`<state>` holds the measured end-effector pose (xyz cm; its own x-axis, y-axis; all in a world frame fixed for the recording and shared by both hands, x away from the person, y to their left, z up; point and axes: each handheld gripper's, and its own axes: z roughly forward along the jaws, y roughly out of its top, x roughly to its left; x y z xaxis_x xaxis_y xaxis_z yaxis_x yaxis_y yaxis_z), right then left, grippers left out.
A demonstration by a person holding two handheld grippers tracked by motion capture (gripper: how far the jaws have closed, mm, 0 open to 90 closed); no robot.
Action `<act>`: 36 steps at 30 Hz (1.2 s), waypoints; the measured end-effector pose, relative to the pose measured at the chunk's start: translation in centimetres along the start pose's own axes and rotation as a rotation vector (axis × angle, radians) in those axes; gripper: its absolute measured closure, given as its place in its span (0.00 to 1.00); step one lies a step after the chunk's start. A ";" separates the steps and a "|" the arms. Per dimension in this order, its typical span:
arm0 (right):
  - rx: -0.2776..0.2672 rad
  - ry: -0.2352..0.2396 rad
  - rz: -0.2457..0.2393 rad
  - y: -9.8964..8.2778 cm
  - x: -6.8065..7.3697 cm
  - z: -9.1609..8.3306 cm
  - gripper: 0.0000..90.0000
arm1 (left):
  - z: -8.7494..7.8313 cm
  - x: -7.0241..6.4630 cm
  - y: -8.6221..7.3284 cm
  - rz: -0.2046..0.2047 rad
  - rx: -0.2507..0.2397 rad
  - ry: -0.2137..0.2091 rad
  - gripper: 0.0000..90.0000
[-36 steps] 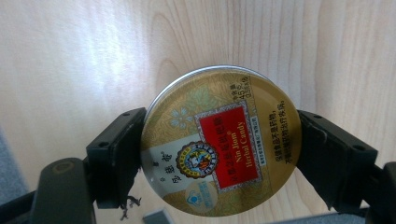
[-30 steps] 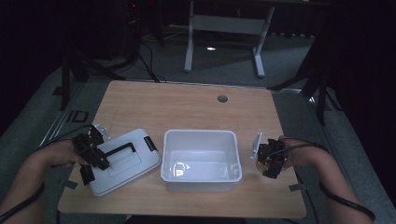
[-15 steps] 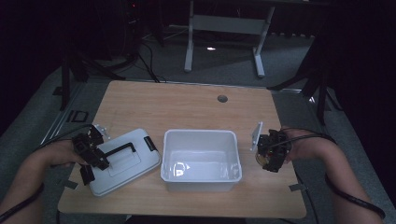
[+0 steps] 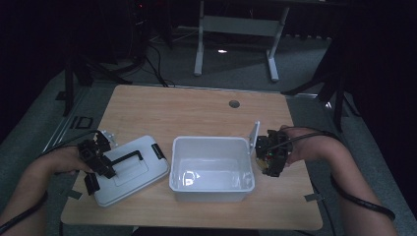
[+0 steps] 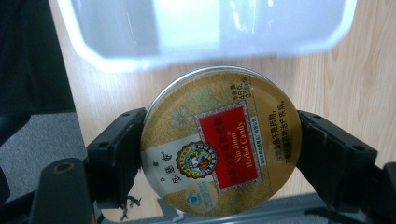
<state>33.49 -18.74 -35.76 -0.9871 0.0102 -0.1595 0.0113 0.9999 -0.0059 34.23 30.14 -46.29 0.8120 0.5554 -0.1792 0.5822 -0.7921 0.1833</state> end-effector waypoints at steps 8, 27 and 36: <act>-0.009 0.010 -0.033 2.8 -0.3 0.2 0.23 | 0.1 0.0 0.1 0.002 0.008 0.003 0.45; -0.018 0.036 -0.110 8.4 0.1 2.6 0.23 | 0.0 0.0 -0.3 -0.001 -0.009 -0.005 0.45; -0.002 0.064 -0.104 9.1 -0.3 5.8 0.23 | 0.3 0.1 -0.3 0.004 0.009 -0.002 0.45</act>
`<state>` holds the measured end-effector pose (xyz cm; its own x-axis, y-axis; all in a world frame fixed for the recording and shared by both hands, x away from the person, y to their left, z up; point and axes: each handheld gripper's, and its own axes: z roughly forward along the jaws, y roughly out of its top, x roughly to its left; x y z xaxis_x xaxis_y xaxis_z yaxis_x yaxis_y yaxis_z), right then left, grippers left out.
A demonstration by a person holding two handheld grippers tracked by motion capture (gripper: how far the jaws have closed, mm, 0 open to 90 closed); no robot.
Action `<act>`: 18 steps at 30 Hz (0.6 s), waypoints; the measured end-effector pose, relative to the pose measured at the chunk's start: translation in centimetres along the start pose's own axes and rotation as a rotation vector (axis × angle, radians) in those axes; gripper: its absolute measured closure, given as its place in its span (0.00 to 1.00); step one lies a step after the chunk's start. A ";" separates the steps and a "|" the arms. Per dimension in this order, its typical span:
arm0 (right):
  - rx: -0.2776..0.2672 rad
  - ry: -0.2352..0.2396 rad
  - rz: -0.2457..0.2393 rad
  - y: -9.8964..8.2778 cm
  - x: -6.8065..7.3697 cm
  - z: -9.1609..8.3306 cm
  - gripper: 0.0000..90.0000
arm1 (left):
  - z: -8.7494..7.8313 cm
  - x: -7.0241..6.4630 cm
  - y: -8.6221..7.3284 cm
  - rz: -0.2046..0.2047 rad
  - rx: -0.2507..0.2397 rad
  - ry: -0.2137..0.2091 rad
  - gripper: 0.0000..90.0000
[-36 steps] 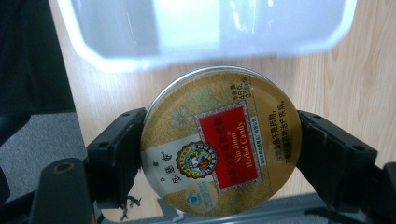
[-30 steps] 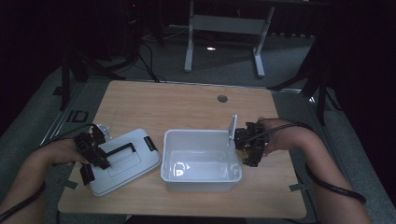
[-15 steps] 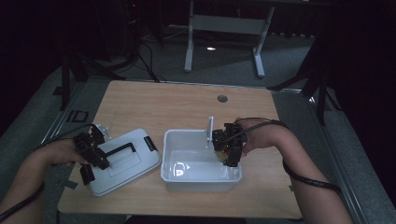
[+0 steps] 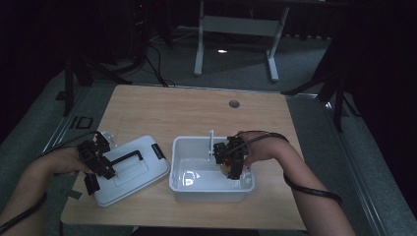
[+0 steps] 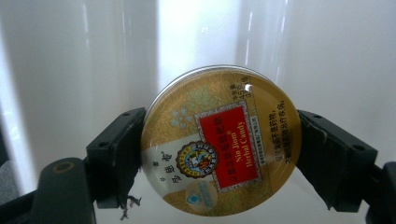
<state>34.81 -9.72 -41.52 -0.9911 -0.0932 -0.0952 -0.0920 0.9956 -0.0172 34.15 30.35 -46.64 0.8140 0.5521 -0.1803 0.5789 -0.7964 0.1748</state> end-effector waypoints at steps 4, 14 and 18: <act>0.004 -0.008 -0.021 0.2 -0.1 1.5 0.23 | 0.1 0.0 0.0 0.001 0.002 0.003 0.45; 0.046 0.027 -0.023 0.3 -0.2 4.5 0.23 | 0.2 0.0 0.2 0.005 0.001 -0.002 0.45; 0.047 0.031 -0.001 0.2 -0.3 5.1 0.23 | 0.3 0.0 0.2 0.004 -0.002 -0.004 0.45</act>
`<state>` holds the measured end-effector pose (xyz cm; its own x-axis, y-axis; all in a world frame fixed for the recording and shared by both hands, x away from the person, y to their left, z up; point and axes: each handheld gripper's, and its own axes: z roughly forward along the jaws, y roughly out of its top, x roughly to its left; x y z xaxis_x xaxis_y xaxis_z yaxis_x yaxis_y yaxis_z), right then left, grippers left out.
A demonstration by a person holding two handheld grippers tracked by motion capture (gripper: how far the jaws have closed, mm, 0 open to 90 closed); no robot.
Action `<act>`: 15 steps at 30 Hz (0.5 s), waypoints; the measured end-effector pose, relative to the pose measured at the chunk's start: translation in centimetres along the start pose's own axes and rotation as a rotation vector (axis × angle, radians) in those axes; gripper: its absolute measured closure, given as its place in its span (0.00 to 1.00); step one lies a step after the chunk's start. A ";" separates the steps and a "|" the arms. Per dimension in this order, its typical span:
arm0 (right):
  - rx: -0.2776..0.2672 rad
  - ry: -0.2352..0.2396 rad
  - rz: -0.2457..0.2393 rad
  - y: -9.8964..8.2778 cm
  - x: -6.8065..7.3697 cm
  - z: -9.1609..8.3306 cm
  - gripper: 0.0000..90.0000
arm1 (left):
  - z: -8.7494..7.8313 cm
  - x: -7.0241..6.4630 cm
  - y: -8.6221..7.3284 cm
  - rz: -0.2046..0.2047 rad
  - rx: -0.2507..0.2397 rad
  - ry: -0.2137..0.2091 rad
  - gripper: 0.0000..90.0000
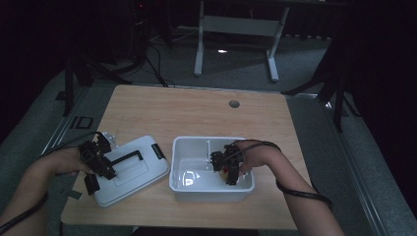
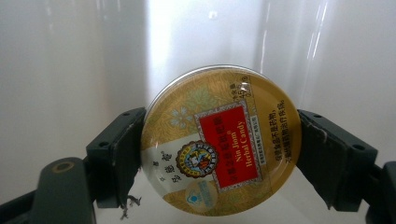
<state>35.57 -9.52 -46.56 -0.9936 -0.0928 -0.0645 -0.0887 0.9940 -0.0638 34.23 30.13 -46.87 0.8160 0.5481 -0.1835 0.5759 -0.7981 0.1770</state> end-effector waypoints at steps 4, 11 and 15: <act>0.012 0.005 0.012 -0.1 -0.2 0.6 0.23 | 0.0 0.0 0.0 0.003 0.005 -0.001 0.45; 0.047 0.004 0.052 -0.5 -0.5 1.3 0.22 | 0.0 0.0 0.1 0.006 0.010 0.000 0.45; 0.047 0.014 0.052 -0.6 -0.4 1.9 0.22 | 0.0 0.0 0.1 0.007 0.007 0.001 0.45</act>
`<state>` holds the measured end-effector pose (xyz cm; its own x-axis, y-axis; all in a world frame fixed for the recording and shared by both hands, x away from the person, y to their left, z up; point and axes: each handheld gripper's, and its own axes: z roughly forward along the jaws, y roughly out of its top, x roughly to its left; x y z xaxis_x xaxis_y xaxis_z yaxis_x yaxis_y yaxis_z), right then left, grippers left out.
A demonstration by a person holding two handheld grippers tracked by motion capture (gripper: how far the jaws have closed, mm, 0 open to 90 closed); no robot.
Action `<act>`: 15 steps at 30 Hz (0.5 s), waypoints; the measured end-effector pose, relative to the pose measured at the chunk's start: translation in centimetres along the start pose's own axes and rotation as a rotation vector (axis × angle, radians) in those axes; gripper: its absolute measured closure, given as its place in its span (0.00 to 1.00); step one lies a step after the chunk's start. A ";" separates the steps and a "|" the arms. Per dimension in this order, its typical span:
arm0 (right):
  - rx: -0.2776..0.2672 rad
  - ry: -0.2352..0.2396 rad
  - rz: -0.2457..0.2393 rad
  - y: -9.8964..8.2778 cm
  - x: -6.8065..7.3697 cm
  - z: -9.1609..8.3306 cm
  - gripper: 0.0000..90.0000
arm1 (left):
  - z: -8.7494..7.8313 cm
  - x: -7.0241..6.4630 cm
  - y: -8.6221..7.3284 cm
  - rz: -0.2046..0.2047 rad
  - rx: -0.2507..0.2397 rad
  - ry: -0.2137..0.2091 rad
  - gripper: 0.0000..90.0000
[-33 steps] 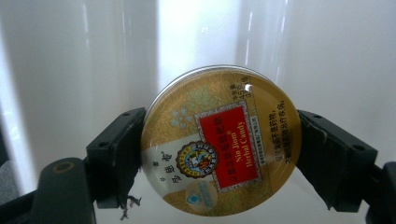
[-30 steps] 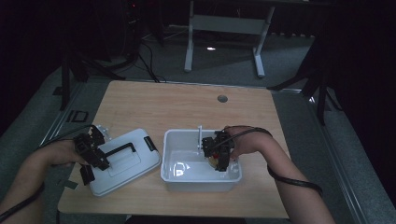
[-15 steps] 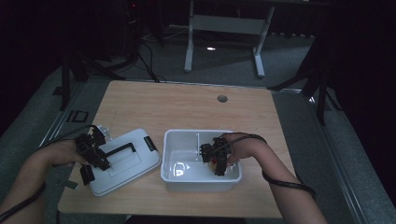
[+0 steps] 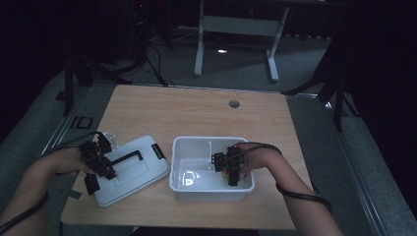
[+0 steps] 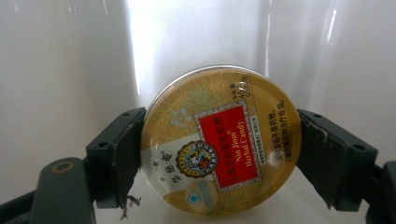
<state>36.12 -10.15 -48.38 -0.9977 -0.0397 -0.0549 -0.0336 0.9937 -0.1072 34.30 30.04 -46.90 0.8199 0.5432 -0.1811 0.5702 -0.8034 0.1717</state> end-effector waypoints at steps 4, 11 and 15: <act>-0.002 0.010 0.006 0.1 -0.1 0.4 0.22 | 0.1 0.0 0.1 0.002 0.001 -0.001 0.45; 0.003 0.026 0.013 0.1 -0.3 0.8 0.21 | 0.3 0.0 0.2 0.001 0.004 -0.004 0.45; -0.002 0.025 0.012 0.1 -0.3 0.4 0.20 | 0.2 0.0 0.2 0.005 0.002 -0.003 0.45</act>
<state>36.40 -10.07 -48.75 -0.9992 -0.0250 -0.0309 -0.0216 0.9943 -0.1045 34.41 29.79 -47.08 0.8224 0.5386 -0.1833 0.5662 -0.8065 0.1703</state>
